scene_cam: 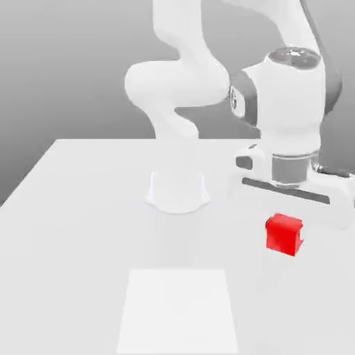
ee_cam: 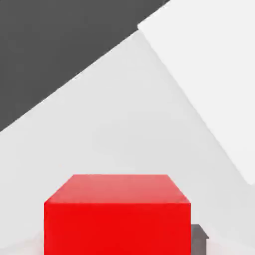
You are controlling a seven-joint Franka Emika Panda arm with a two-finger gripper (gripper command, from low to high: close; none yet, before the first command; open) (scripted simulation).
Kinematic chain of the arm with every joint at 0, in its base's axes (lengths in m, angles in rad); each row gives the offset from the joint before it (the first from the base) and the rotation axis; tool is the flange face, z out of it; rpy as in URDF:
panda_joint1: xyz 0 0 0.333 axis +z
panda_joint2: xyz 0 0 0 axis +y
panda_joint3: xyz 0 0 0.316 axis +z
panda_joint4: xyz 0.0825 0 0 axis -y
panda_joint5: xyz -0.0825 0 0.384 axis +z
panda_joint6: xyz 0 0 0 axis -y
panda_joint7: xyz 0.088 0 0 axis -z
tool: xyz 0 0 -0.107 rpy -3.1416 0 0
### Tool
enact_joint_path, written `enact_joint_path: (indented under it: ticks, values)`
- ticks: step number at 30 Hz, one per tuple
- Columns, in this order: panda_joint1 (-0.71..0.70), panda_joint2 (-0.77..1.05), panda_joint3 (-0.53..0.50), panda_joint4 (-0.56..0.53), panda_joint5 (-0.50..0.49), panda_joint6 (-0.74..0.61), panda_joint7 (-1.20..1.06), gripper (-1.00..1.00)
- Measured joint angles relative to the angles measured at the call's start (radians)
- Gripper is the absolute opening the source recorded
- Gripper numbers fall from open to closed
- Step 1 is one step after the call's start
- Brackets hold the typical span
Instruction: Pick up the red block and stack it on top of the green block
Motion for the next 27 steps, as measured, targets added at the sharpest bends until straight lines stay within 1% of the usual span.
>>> enact_joint_path:
  ticks: [8, 11, 13, 17, 21, 23, 25, 26, 27]
  values:
    - [0.236, -0.153, 0.159, -0.172, 0.133, 0.018, 0.045, -1.00]
    - [0.317, -0.189, 0.212, -0.240, 0.169, 0.050, 0.066, -1.00]
    - [0.332, -0.175, 0.237, -0.261, 0.173, 0.086, 0.077, -1.00]
    - [0.302, -0.091, 0.273, -0.267, 0.141, 0.179, 0.102, -1.00]
    - [0.250, 0.009, 0.307, -0.268, 0.073, 0.278, 0.147, -1.00]
    - [0.212, 0.062, 0.327, -0.269, 0.015, 0.329, 0.186, -1.00]
    - [0.170, 0.117, 0.341, -0.272, -0.083, 0.379, 0.252, -1.00]
    - [0.147, 0.145, 0.336, -0.273, -0.156, 0.403, 0.302, 1.00]
    - [0.147, 0.145, 0.336, -0.273, -0.156, 0.403, 0.302, 1.00]
